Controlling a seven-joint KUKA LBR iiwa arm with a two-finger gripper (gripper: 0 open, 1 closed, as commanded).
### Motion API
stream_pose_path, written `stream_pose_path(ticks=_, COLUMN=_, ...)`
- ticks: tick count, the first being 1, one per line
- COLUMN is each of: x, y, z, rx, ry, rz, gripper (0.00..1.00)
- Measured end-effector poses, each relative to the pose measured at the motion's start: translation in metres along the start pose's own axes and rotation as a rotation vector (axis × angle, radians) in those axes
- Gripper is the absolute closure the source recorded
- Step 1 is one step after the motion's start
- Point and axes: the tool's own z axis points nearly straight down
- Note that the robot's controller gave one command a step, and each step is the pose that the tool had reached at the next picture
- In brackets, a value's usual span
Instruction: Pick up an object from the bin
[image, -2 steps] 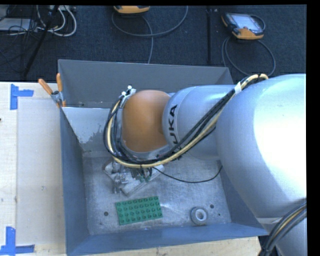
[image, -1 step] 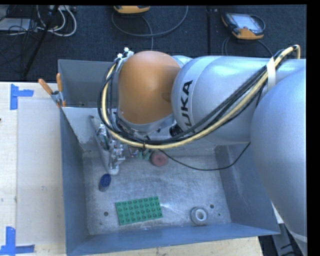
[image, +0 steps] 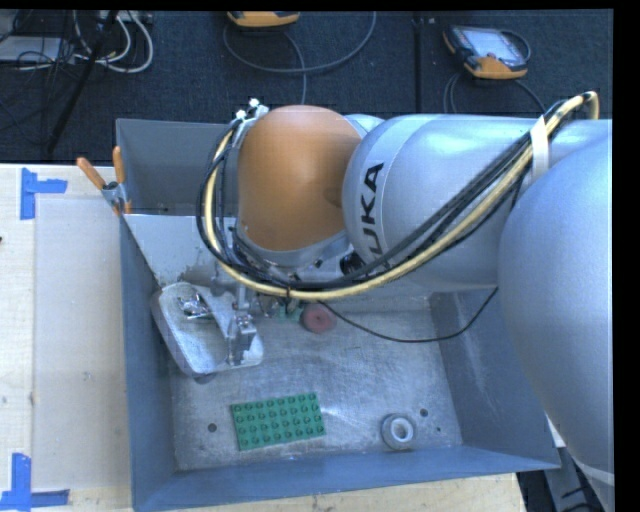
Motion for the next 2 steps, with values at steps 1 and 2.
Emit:
stream_pose_path(ticks=1, x=0.002, y=-0.015, z=0.066, rx=-0.002, ry=-0.031, rz=-0.332, gripper=0.0)
stream_pose_path(ticks=2, x=0.053, y=-0.054, z=0.081, rx=0.002, ry=-0.003, rz=-0.483, gripper=0.0)
